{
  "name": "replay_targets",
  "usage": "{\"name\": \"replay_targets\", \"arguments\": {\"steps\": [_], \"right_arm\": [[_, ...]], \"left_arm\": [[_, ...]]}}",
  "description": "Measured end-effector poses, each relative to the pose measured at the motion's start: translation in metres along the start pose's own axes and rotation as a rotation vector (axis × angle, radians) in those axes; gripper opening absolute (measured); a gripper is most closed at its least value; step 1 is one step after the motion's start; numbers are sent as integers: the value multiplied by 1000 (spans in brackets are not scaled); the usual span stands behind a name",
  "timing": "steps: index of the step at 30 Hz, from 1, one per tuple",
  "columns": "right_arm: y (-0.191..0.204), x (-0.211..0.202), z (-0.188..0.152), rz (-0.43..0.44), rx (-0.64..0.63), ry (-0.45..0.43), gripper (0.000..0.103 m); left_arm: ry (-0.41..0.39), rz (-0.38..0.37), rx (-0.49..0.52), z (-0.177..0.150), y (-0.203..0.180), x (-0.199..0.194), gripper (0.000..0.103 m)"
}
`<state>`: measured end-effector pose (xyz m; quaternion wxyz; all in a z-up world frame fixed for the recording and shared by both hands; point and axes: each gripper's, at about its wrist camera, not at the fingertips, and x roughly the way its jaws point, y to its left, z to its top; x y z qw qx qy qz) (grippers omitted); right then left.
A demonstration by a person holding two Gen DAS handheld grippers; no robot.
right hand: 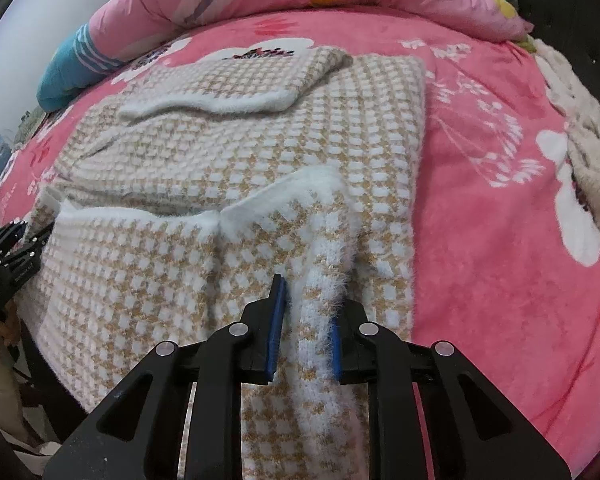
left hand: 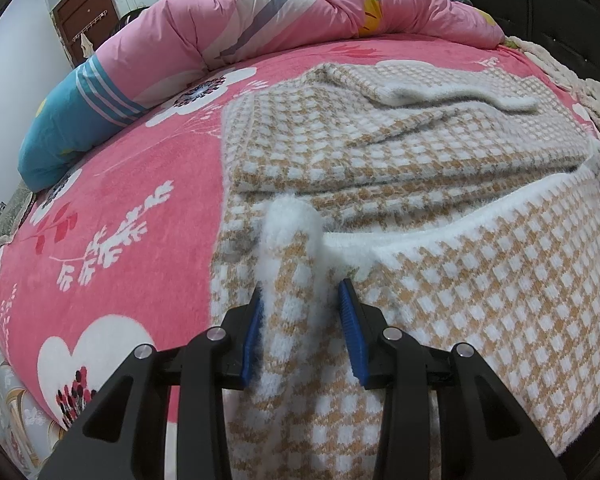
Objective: Fold large clothes
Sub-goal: 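Lift the fold edge with both grippers and fold it over the coat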
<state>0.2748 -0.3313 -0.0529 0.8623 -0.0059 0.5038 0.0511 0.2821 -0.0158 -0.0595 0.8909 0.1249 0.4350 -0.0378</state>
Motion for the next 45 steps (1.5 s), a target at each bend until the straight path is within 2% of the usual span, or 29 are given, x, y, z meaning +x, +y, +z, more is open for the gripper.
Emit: {"name": "replay_targets", "arguments": {"steps": [7, 9, 11, 14, 21, 29, 37, 45], "right_arm": [[11, -17, -7, -31, -22, -66, 7], [15, -22, -9, -41, -27, -87, 7], [19, -34, -16, -55, -35, -120, 6], [24, -56, -22, -65, -48, -178, 6], [28, -111, -40, -68, -54, -313, 6], [22, -145, -45, -80, -23, -388, 6], [23, -167, -21, -108, -39, -461, 6], [19, -156, 39, -142, -65, -480, 5]], "left_arm": [[-22, -4, 0, 0, -2, -1, 35], [-35, -10, 2, 1, -2, -4, 28], [-54, 0, 8, 0, -4, -11, 15], [-108, 1, 9, -2, -8, -31, 11], [-252, 45, -3, -14, -11, -91, 8], [-397, 33, -74, -14, -2, -149, 8], [-502, 47, -76, 16, 3, -171, 8], [-518, -4, -83, 70, 26, -150, 7]]}}
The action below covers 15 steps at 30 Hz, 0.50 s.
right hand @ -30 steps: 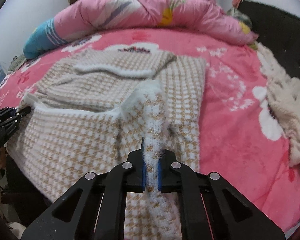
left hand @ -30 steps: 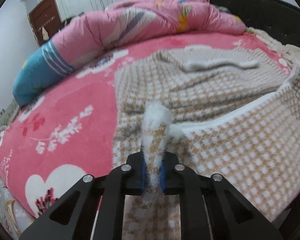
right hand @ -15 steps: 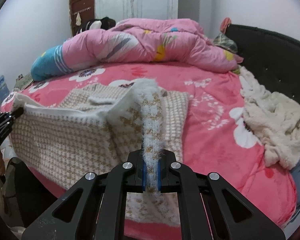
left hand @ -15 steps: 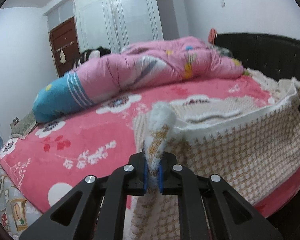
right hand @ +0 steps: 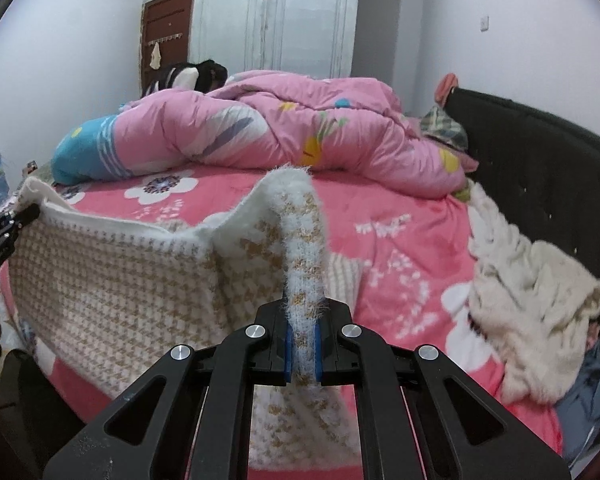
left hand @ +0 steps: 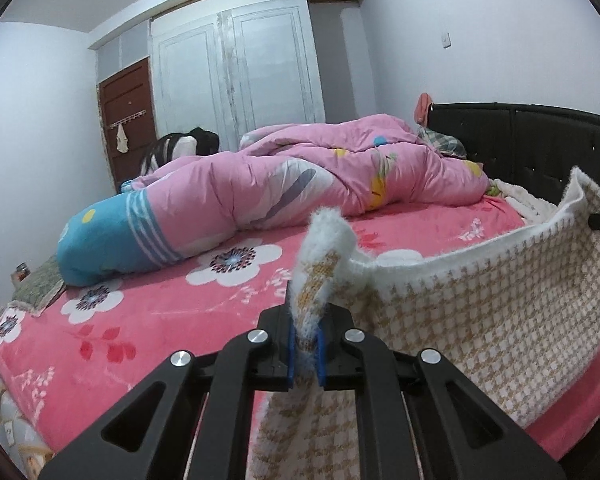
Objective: Fold large clothes
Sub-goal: 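Lift the fold edge with both grippers and fold it over the coat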
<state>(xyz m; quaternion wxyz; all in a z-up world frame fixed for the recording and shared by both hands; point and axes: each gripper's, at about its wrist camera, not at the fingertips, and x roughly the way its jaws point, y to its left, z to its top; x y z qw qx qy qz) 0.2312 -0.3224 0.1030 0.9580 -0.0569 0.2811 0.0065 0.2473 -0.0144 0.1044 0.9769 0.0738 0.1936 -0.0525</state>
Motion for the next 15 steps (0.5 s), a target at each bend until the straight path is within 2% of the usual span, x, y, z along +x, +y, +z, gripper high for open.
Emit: {"name": "replay_targets", "arguments": {"steps": [5, 10, 12, 15], "right_arm": [[-11, 50, 33, 2, 7, 11, 5], [-27, 121, 71, 27, 42, 32, 5], [-33, 157, 77, 33, 59, 62, 5], [-43, 221, 71, 72, 114, 149, 6]], "left_arm": [[45, -36, 5, 27, 10, 59, 7], [128, -66, -30, 60, 18, 147, 7], [182, -84, -42, 65, 20, 187, 7], [337, -101, -57, 51, 20, 265, 8]]}}
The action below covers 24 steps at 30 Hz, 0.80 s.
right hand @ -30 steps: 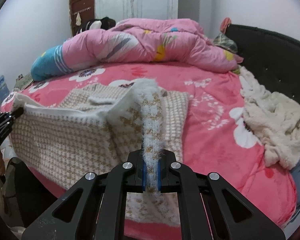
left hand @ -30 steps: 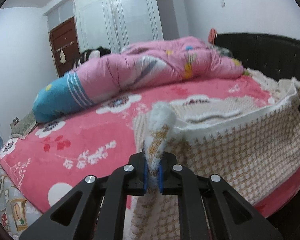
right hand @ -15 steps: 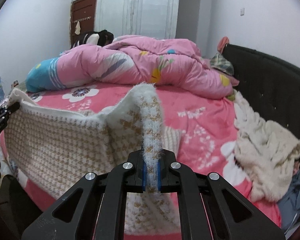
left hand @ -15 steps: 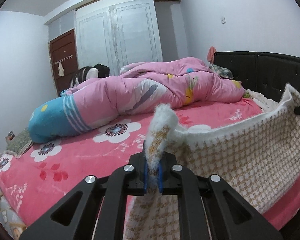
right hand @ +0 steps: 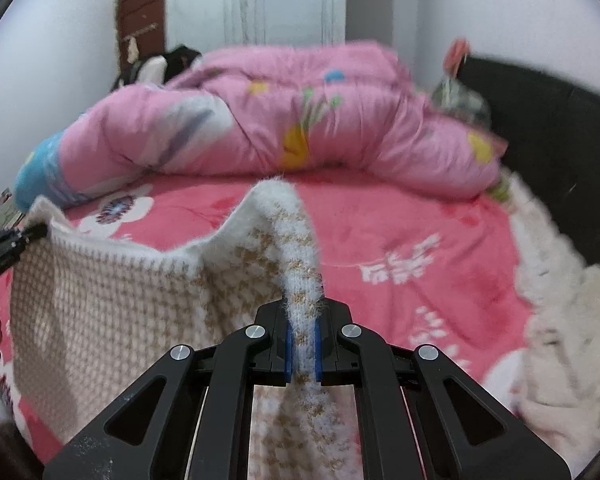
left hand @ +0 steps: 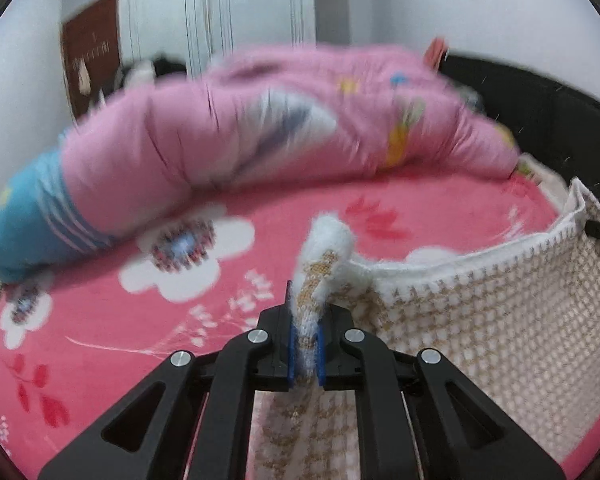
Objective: Fold large clothes
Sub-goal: 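Lift the fold edge with both grippers and fold it over the coat, then lay the folded edge down and open both grippers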
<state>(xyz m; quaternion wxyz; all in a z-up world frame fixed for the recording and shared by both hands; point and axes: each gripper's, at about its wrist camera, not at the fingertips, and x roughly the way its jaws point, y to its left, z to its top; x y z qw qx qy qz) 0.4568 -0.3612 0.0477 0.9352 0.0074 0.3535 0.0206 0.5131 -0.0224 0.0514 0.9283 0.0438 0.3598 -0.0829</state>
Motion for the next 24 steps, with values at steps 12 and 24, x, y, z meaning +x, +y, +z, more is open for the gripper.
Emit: {"name": "replay_targets", "arguments": {"steps": [12, 24], "right_arm": [[-89, 37, -38, 195, 316, 97, 65], [-85, 87, -40, 385, 512, 266, 47]], "left_arm": [[94, -131, -348, -17, 85, 52, 53], [236, -170, -317, -35, 37, 82, 64]]}}
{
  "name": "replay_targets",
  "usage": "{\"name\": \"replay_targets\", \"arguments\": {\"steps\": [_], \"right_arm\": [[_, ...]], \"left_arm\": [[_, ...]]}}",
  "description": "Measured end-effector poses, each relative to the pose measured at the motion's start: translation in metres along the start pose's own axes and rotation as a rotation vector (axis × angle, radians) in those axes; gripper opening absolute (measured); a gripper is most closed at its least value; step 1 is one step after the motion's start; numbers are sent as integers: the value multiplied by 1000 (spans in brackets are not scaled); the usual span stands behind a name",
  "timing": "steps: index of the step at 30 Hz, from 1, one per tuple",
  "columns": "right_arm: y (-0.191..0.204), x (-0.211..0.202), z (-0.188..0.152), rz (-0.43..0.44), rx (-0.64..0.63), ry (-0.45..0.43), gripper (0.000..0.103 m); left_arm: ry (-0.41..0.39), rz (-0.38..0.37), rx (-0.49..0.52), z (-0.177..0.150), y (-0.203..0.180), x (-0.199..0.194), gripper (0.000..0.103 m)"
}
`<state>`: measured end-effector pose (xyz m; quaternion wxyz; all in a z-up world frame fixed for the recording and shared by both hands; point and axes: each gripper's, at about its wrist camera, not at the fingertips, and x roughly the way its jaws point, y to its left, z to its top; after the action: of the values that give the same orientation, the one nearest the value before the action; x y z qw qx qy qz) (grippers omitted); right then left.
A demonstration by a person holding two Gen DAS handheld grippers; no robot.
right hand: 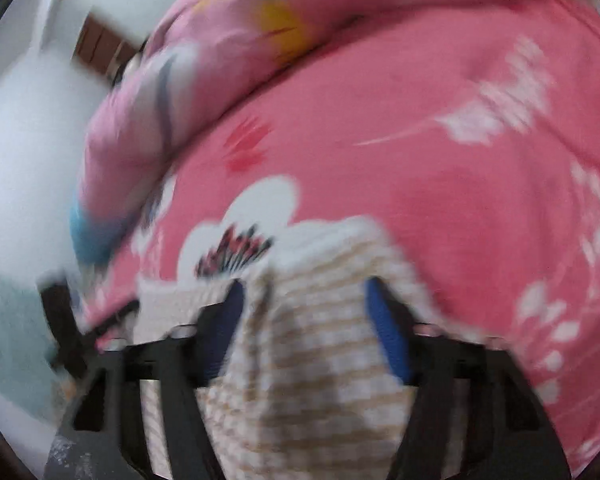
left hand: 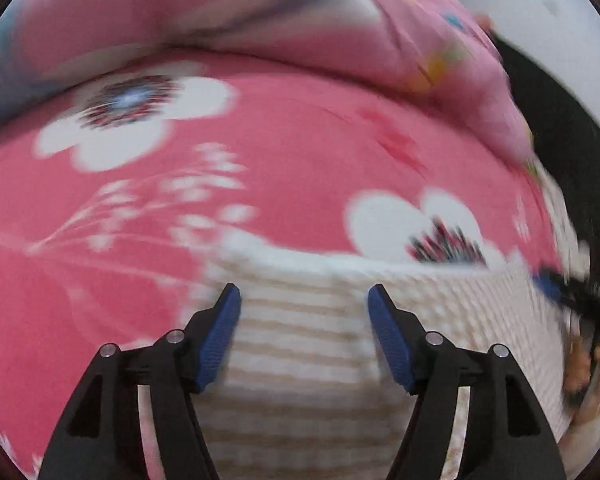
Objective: Fold large clothes
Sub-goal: 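Lay the folded edge down and open both grippers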
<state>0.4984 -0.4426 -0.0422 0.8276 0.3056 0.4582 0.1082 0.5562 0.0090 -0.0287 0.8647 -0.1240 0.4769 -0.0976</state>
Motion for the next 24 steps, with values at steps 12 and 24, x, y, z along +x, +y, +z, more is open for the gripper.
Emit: {"name": "replay_targets", "arguments": {"steps": [12, 24], "right_arm": [[114, -73, -138, -220, -450, -8, 68], [136, -60, -235, -339, -576, -10, 70]], "left_arm": [[-46, -49, 314, -89, -65, -107, 64], [-163, 51, 438, -176, -71, -121, 65]]}}
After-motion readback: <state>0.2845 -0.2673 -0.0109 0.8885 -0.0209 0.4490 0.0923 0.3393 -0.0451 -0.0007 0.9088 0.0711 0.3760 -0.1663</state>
